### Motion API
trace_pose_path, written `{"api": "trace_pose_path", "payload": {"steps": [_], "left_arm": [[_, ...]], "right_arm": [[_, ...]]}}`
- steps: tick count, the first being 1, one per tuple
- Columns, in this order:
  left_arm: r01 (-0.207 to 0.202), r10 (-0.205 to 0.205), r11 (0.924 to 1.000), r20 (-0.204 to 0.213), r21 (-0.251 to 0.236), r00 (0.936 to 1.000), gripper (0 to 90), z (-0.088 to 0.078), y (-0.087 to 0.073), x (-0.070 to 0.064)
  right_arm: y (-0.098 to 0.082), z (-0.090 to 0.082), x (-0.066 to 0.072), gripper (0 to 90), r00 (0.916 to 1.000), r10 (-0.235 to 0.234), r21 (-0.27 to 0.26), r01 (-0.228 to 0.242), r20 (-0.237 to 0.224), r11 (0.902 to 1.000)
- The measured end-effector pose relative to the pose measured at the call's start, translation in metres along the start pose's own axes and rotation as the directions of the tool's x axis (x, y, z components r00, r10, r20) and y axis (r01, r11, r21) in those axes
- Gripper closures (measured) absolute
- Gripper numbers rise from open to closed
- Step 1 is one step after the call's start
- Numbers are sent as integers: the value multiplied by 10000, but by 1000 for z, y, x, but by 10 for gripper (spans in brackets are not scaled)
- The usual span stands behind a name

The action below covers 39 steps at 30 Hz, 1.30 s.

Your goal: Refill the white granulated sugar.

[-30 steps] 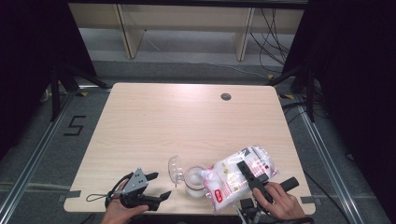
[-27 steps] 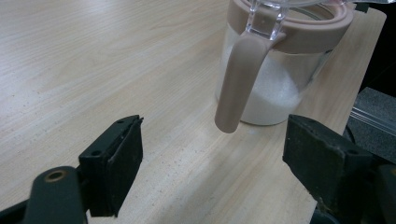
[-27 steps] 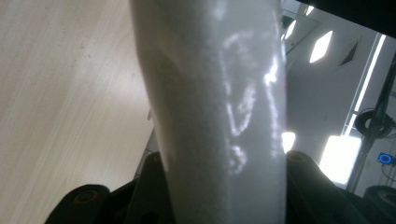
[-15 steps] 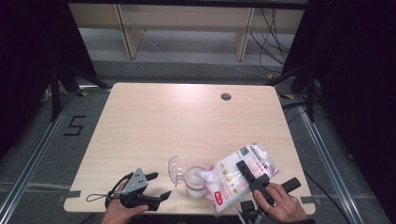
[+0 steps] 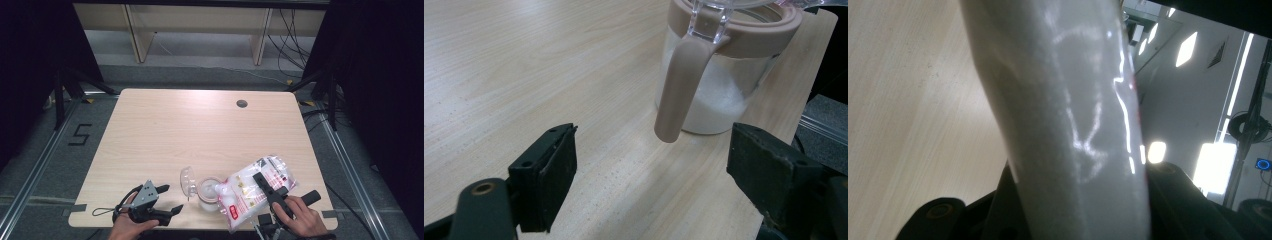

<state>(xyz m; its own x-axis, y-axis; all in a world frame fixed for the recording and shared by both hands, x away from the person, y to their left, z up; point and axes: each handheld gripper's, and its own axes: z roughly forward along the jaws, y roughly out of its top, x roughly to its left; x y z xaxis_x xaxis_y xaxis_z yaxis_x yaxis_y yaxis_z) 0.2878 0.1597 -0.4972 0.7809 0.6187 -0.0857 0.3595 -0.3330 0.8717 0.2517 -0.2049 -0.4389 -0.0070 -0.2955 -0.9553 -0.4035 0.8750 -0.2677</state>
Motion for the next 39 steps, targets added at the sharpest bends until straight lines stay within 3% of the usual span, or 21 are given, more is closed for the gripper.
{"api": "trace_pose_path", "payload": {"steps": [1,2,6,7,8,9,10,13,14,15,16,20,21,30,31,33,36,37,38,39], "left_arm": [[159,-159,9999,-22,-8,9999,196,0,0,-1],[49,-49,10000,-10,-2,10000,196,0,0,0],[-106,106,9999,13,-7,9999,196,0,0,1],[-103,103,9999,14,2,9999,196,0,0,1],[-98,98,10000,23,-5,9999,196,0,0,1],[152,-152,9999,50,-36,9999,196,0,0,-1],[141,-141,9999,34,-48,9999,196,0,0,-1],[145,-145,9999,-2,-12,9999,196,0,0,-1],[45,-45,10000,0,-5,10000,196,0,0,0],[-57,57,10000,11,-2,10000,196,0,0,0],[-141,141,9999,20,8,9999,196,0,0,1],[72,-72,10000,24,-33,10000,196,0,0,0],[138,-138,9999,26,-38,9999,196,0,0,0],[113,-113,9999,27,-43,9999,196,0,0,0],[132,-132,9999,26,-44,9999,196,0,0,0],[143,-143,9999,32,-38,9999,196,0,0,-1],[160,-160,9999,29,-35,9999,196,0,0,-1],[169,-169,9998,29,-41,9999,196,0,0,-1],[138,-137,9999,26,-43,9999,196,0,0,-1],[157,-157,9999,28,-40,9999,196,0,0,-1]], "right_arm": [[0,0,0,704,10000,8,-13,-8,-28,10000],[-1,0,1,704,9996,84,100,-82,-251,9999],[-2,2,1,705,9998,65,46,-64,-213,10000],[-2,1,3,705,9981,322,304,-306,-535,9991],[-2,1,4,705,9979,295,336,-276,-569,9991],[-3,2,3,706,9982,46,281,-29,-594,9996],[-2,3,5,706,9978,149,304,-129,-654,9995],[-1,4,4,707,9985,-212,172,221,-512,9996],[-1,4,6,707,9984,7,240,7,-567,9997],[-1,4,4,707,9979,-221,202,234,-612,9995],[0,4,6,707,9982,-122,328,142,-588,9994],[5,6,6,708,9968,-519,260,536,-615,9982],[5,5,8,708,9963,-366,415,399,-775,9983],[5,11,13,707,9936,-444,514,499,-1034,9974],[5,12,13,707,9927,-636,443,684,-1022,9967],[4,12,16,707,9932,-336,599,404,-1116,9974],[3,14,17,707,9911,-246,536,319,-1310,9981],[2,17,16,707,9906,-627,204,656,-1220,9976],[2,13,23,706,9867,268,923,-121,-1600,9957],[2,16,18,705,9894,-437,458,504,-1383,9977]]}}
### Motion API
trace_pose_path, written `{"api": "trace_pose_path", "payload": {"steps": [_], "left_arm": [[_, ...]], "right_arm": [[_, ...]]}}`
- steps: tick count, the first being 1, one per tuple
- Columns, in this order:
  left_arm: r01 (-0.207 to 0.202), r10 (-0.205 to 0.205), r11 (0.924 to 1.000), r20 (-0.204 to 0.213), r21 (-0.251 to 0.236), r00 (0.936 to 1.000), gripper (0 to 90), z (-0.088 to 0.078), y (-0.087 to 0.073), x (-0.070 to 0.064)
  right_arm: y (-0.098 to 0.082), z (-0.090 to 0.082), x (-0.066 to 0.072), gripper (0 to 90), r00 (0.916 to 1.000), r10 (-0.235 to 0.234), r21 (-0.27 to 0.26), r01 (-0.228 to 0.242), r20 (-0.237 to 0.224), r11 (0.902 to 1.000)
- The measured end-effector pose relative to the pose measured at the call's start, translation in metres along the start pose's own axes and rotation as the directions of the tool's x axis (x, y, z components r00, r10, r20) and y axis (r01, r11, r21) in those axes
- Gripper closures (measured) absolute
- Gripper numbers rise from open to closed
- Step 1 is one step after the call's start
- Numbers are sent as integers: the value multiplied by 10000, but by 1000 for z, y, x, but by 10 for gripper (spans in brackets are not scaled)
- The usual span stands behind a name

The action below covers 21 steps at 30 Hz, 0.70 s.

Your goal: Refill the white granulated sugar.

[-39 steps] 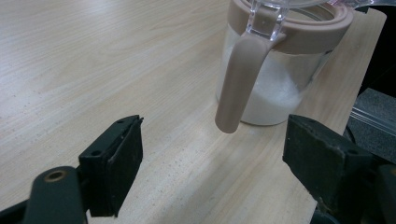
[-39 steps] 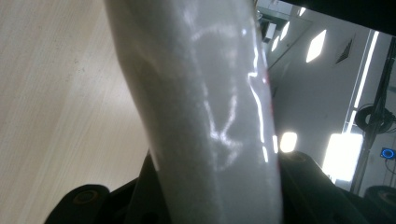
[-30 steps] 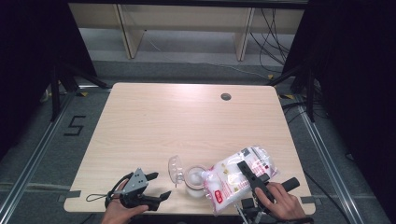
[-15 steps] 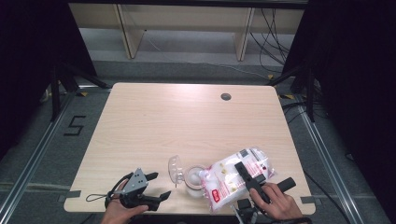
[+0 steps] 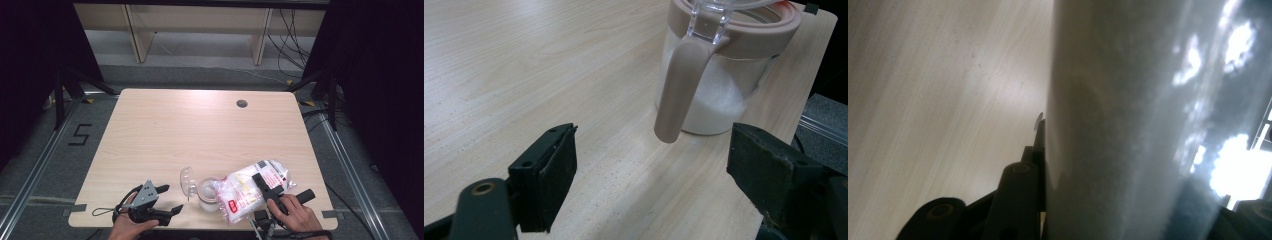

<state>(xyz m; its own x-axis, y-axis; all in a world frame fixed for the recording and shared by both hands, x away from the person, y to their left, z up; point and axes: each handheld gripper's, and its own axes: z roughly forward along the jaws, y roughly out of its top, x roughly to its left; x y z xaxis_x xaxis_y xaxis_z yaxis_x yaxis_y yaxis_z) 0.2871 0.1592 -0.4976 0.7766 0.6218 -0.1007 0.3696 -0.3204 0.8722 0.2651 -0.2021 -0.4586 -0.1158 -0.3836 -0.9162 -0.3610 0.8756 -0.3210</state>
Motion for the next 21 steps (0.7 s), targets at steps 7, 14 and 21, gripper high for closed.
{"api": "trace_pose_path", "payload": {"steps": [7,14,21], "left_arm": [[-97,97,10000,-8,4,10000,198,0,0,1],[-30,30,10000,25,-42,10000,197,0,0,0],[-17,17,10000,16,-22,10000,198,0,0,0]], "right_arm": [[-1,2,2,716,9978,576,25,-576,-333,9983],[-8,4,1,733,9737,2202,-410,-2228,-584,9740],[-18,4,-2,736,9378,3433,-989,-3468,-512,9327]]}}
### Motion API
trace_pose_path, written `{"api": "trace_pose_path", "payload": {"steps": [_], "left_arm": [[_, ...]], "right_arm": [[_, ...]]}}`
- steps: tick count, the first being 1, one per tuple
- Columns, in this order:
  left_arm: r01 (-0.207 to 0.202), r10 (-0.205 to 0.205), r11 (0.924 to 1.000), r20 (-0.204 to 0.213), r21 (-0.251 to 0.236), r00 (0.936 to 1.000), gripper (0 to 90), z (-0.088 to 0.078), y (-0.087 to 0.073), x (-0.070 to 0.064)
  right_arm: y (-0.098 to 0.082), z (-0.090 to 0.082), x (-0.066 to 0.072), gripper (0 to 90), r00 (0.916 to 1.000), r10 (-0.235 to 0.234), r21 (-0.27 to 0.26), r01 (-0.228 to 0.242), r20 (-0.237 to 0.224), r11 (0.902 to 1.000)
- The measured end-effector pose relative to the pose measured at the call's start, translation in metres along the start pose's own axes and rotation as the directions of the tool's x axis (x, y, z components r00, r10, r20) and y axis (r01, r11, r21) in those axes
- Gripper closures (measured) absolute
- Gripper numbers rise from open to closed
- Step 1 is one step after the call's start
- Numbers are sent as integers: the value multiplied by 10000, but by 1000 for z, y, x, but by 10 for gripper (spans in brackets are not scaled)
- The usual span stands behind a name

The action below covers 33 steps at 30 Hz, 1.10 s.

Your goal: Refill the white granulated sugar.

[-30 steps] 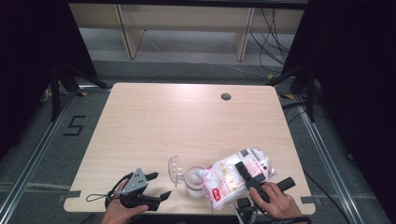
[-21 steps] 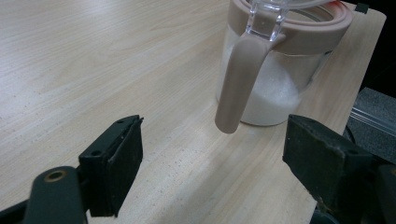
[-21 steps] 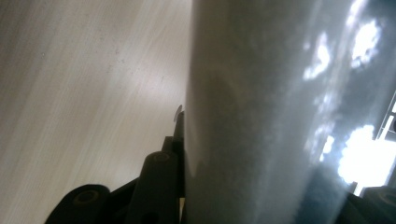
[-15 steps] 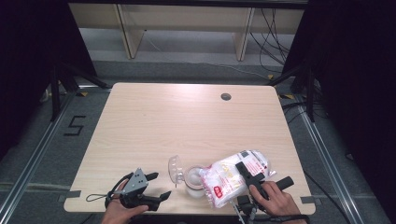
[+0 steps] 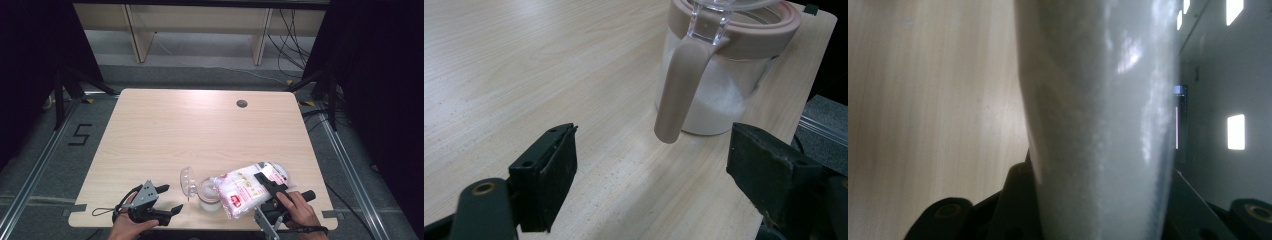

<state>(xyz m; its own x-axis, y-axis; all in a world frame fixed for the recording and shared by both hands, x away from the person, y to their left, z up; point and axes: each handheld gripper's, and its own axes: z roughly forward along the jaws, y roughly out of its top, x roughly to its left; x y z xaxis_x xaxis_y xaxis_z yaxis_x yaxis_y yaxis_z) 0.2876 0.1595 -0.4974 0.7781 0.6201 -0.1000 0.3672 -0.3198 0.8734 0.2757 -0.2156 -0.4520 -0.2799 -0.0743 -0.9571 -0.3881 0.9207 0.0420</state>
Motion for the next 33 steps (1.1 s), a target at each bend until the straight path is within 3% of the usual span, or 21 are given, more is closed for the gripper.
{"api": "trace_pose_path", "payload": {"steps": [3,4,5,6,7,8,9,13,15,16,19,20,21,24,26,29,30,33], "left_arm": [[32,-32,10000,21,23,10000,198,0,0,0],[-125,127,9998,-70,170,9999,198,-1,0,2],[120,-120,9999,29,-57,9999,198,0,0,0],[90,-90,9999,14,-51,10000,198,0,0,0],[15,-15,10000,21,70,10000,198,-1,0,0],[-1,1,10000,16,21,10000,198,-1,0,0],[-17,17,10000,5,63,10000,198,-1,0,0],[-14,14,10000,-17,61,10000,198,-1,0,0],[-20,20,10000,-19,67,10000,198,-1,0,0],[80,-80,10000,12,-21,10000,198,0,0,-1],[-35,35,10000,2,42,10000,198,-1,0,0],[-1,1,10000,-14,46,10000,198,-1,0,0],[6,-6,10000,-16,40,10000,198,-1,0,0],[-37,37,10000,-18,28,10000,198,0,1,-1],[-41,41,10000,-20,34,10000,198,0,1,-1],[-4,4,10000,-13,-17,10000,198,0,0,0],[-9,9,10000,-5,-24,10000,198,0,0,0],[-28,28,10000,-10,25,10000,198,0,0,0]], "right_arm": [[-3,-2,1,737,9936,1127,-130,-1128,-76,9935],[-3,-1,-2,737,9936,1122,-284,-1125,-125,9932],[-4,-2,0,737,9874,1578,-365,-1582,-144,9867],[-5,1,-4,738,9906,1336,-610,-1351,-281,9889],[-5,-1,-4,738,9853,1650,-418,-1668,-446,9851],[-6,0,1,738,9651,2551,-463,-2579,-589,9651],[-7,0,1,739,9551,2891,-476,-2924,-648,9551],[-11,2,-2,740,9341,3509,-924,-3559,-659,9299],[-13,1,-3,741,9085,4091,-953,-4161,-848,9043],[-15,3,-6,741,9111,4029,-1161,-4109,-864,9043],[-18,5,-6,742,8707,4789,-1402,-4910,-1118,8598],[-19,6,-4,743,8351,5360,-1365,-5493,-1234,8244],[-21,7,-4,743,8097,5693,-1424,-5859,-1425,7977],[-27,11,-6,745,7599,6282,-1544,-6494,-1669,7446],[-31,15,-5,747,7004,6859,-1585,-7133,-1975,6827],[-37,21,-3,753,6284,7433,-1577,-7775,-2291,6087],[-38,23,-2,756,6060,7576,-1504,-7950,-2426,5877],[-41,30,0,760,5611,7882,-1408,-8273,-2527,5438]]}}
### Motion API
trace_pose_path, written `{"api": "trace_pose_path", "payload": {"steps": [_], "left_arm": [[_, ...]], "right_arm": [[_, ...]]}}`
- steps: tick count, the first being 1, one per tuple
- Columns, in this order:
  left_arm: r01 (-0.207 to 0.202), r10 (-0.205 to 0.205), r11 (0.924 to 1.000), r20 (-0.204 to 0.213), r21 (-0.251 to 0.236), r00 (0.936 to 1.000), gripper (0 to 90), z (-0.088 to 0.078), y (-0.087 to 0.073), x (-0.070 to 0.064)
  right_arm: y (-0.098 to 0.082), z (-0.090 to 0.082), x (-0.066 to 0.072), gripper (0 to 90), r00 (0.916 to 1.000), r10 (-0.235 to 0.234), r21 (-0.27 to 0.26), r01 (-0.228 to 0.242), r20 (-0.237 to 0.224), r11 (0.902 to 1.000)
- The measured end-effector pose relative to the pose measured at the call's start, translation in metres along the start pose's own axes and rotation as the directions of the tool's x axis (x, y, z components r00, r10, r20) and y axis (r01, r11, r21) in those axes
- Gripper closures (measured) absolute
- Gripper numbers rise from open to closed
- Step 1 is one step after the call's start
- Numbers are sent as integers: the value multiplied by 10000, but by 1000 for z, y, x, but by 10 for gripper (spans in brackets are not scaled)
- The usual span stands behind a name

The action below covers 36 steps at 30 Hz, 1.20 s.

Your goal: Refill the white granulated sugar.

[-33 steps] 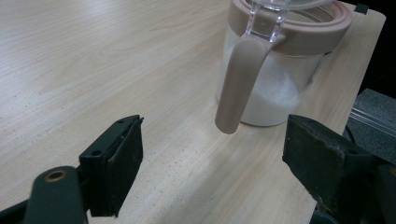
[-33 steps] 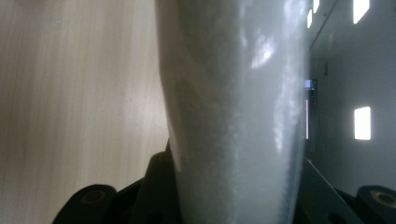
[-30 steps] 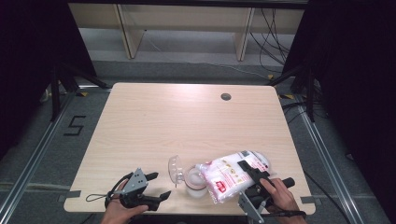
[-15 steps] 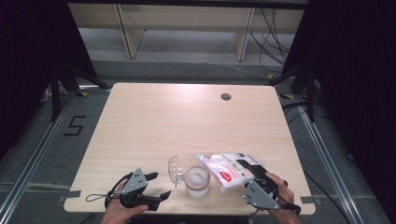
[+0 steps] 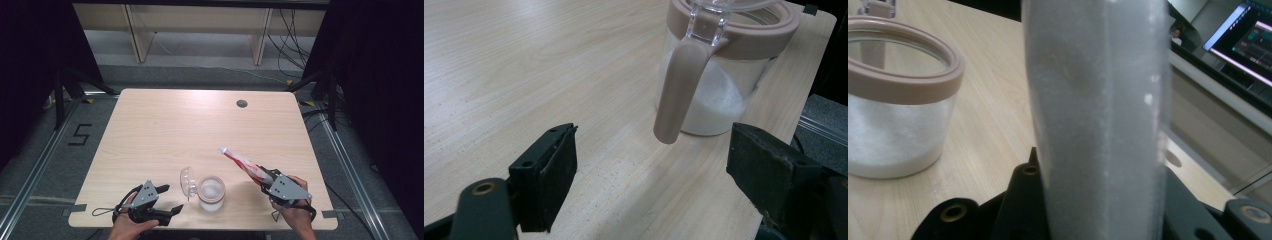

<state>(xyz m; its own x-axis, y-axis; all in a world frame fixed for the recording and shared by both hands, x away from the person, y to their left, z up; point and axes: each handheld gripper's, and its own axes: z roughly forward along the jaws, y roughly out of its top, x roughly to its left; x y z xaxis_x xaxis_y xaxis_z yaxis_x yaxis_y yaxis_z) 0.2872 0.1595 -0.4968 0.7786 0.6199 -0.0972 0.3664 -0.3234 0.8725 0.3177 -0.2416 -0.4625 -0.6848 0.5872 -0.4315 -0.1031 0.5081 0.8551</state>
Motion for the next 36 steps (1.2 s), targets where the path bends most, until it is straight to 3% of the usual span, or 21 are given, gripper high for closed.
{"api": "trace_pose_path", "payload": {"steps": [3,9,12,15,18,20,22,25,27,30,32,33,34,36], "left_arm": [[-13,13,10000,2,11,10000,198,0,0,1],[0,0,10000,13,11,10000,198,0,0,0],[-19,19,10000,15,28,10000,198,-1,0,1],[72,-73,9999,-79,-90,9999,198,-1,0,0],[-26,27,10000,-78,66,10000,198,-1,0,0],[-100,100,9999,-50,31,9999,198,-2,1,0],[34,-34,10000,-25,-32,10000,198,-1,0,0],[30,-30,10000,-34,-45,10000,198,-1,0,0],[37,-37,10000,-42,-34,10000,198,-2,0,0],[26,-26,10000,-96,16,10000,198,-2,0,0],[-266,266,9996,-60,49,9996,197,-2,1,2],[30,-29,10000,-110,59,9999,198,-2,0,0],[-59,60,10000,-95,63,9999,198,-2,0,0],[-7,7,10000,-79,-21,10000,198,-1,0,0]], "right_arm": [[-3,5,-3,761,9985,530,-17,-530,-128,9986],[-10,16,-11,761,9942,1068,-286,-1070,-72,9938],[-14,18,-12,761,9831,1814,-217,-1819,-261,9831],[-18,19,-11,761,9770,2096,-153,-2104,-394,9775],[-21,23,-9,761,9790,2015,-135,-2020,-320,9793],[-22,23,-8,761,9765,2096,188,-2090,-490,9777],[-22,24,-7,761,9778,2049,117,-2046,-430,9788],[-24,23,-7,760,9670,2524,158,-2520,-358,9676],[-25,23,-10,759,9691,2431,259,-2422,-405,9699],[-28,19,-9,756,9559,2923,342,-2912,-297,9560],[-30,17,-11,754,9586,2823,323,-2812,-367,9591],[-31,16,-11,752,9562,2910,327,-2901,-298,9564],[-32,15,-12,751,9568,2890,313,-2880,-330,9571],[-33,12,-11,750,9468,3213,382,-3204,-208,9465]]}}
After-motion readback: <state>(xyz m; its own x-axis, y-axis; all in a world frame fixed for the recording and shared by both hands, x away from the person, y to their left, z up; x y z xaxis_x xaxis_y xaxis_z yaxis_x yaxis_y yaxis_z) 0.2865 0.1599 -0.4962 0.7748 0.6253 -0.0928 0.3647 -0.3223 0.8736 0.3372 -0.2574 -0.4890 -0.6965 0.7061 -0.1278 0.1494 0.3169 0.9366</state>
